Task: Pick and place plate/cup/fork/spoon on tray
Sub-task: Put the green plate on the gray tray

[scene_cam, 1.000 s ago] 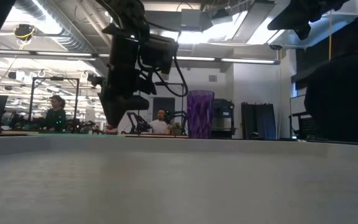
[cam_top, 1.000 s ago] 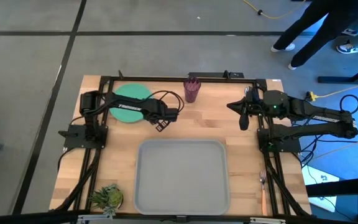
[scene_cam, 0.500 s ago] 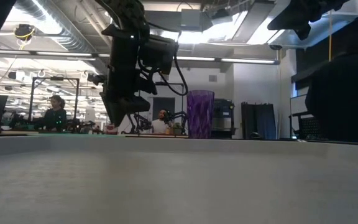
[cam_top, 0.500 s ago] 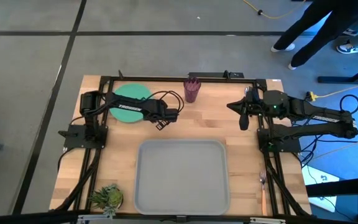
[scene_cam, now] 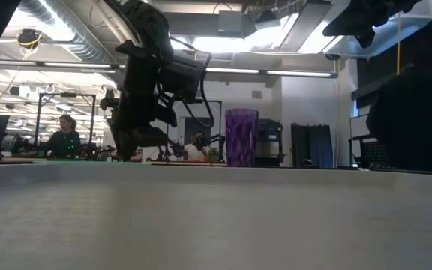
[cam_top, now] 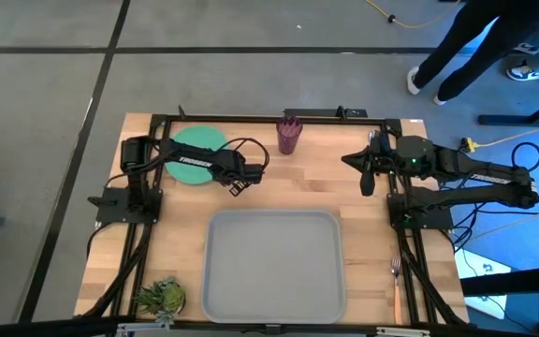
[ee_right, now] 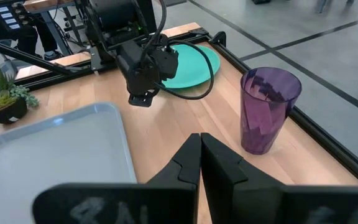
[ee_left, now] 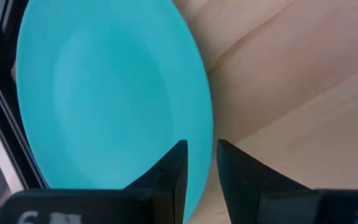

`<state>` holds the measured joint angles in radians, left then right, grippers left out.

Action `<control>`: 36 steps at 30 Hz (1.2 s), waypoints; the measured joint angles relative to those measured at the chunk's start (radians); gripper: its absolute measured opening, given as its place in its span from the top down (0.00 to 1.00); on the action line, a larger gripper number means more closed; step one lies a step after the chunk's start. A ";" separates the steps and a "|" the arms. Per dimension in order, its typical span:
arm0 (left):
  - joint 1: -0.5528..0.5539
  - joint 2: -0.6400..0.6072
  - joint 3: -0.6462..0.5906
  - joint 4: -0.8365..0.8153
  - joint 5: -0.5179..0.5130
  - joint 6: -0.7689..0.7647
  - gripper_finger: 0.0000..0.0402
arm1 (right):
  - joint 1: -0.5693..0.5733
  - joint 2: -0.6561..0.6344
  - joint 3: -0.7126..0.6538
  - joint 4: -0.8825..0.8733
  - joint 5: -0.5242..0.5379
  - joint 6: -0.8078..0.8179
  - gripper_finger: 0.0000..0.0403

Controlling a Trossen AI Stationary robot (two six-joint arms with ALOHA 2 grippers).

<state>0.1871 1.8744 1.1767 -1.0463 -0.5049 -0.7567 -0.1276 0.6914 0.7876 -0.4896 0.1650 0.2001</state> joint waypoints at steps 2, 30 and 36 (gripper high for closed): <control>0.000 0.000 0.000 0.000 -0.001 0.000 0.81 | 0.000 0.000 0.000 0.000 0.000 0.000 0.96; 0.005 -0.001 -0.058 0.094 -0.036 0.008 0.81 | 0.000 0.000 0.000 0.014 0.000 0.001 0.96; 0.005 -0.001 -0.058 0.099 -0.036 0.008 0.81 | 0.000 0.000 0.000 0.014 0.000 0.001 0.96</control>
<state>0.1921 1.8732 1.1191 -0.9476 -0.5411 -0.7490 -0.1280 0.6918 0.7876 -0.4759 0.1650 0.2008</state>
